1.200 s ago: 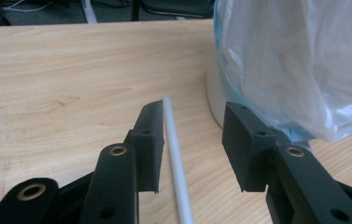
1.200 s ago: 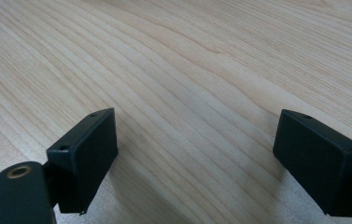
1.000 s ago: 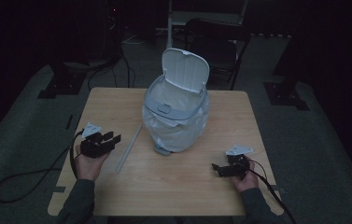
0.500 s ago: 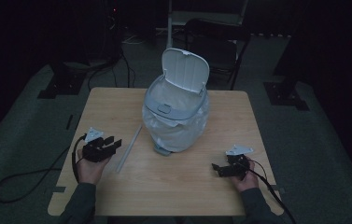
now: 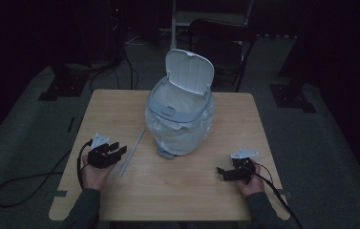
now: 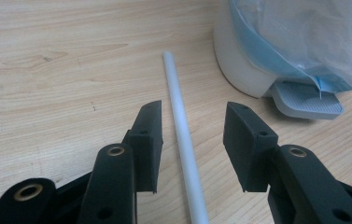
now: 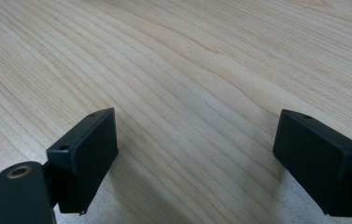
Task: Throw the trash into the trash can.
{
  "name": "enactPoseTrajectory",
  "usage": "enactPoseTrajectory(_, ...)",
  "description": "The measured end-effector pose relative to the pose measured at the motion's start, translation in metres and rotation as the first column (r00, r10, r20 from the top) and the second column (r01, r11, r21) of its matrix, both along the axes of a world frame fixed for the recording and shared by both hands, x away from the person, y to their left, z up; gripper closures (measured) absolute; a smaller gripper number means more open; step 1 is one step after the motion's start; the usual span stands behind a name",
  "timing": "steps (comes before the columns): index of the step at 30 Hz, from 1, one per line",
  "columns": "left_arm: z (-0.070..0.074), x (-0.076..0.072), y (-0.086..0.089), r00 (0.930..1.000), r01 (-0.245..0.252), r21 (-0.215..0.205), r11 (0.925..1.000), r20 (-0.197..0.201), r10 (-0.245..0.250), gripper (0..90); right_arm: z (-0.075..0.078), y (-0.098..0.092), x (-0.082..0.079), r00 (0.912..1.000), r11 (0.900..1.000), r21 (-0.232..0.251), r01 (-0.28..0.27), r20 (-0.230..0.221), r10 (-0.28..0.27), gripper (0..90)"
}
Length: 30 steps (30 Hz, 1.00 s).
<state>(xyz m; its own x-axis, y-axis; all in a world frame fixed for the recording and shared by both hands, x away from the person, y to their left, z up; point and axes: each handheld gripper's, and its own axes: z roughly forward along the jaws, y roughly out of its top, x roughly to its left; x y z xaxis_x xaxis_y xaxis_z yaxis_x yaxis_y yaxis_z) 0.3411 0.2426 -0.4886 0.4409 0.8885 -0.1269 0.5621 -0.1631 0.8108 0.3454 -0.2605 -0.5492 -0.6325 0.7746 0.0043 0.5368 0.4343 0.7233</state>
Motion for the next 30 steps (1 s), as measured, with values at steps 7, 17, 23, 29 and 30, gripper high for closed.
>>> enactPoseTrajectory(7,-0.004,0.001,-0.001,1.0,0.002,0.007,1.0,-0.009,-0.002,58.7,0.0,0.0,0.0,1.0,1.0,0.0,0.0,0.0,0.0,12.8)
enactPoseTrajectory(17,-0.009,0.001,-0.004,0.9998,0.004,0.016,0.9999,-0.022,-0.004,58.8,0.0,0.0,0.0,1.0,1.0,0.0,0.0,0.0,0.0,12.9)
enactPoseTrajectory(23,-0.012,0.002,-0.006,0.9995,0.01,0.02,0.9997,-0.03,-0.009,58.8,0.0,0.0,0.0,1.0,1.0,0.0,0.0,0.0,0.0,12.8)
enactPoseTrajectory(29,-0.015,0.002,-0.008,0.9993,0.013,0.026,0.9996,-0.036,-0.013,58.8,0.0,0.0,0.0,1.0,1.0,0.0,0.0,0.0,0.0,12.8)
enactPoseTrajectory(30,-0.016,0.002,-0.008,0.9992,0.014,0.026,0.9995,-0.038,-0.013,58.8,0.0,0.0,0.0,1.0,1.0,0.0,0.0,0.0,0.0,12.8)
